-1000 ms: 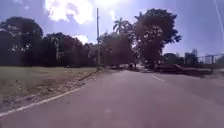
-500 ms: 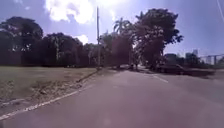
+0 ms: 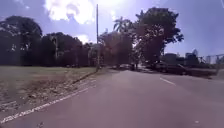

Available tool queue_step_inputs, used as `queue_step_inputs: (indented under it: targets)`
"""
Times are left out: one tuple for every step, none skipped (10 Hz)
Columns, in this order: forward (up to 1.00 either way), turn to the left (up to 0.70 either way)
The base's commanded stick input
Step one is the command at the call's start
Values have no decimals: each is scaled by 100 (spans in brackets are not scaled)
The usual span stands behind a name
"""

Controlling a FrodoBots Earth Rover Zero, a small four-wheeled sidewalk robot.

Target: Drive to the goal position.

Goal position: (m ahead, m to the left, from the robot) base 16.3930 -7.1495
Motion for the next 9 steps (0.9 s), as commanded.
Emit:
queue_step_inputs:
  targets:
    - [70, 0]
    - [70, -14]
    - [70, -21]
    - [70, 0]
    - [70, 0]
    - [70, 0]
    - [70, 0]
    - [70, 0]
    - [70, 0]
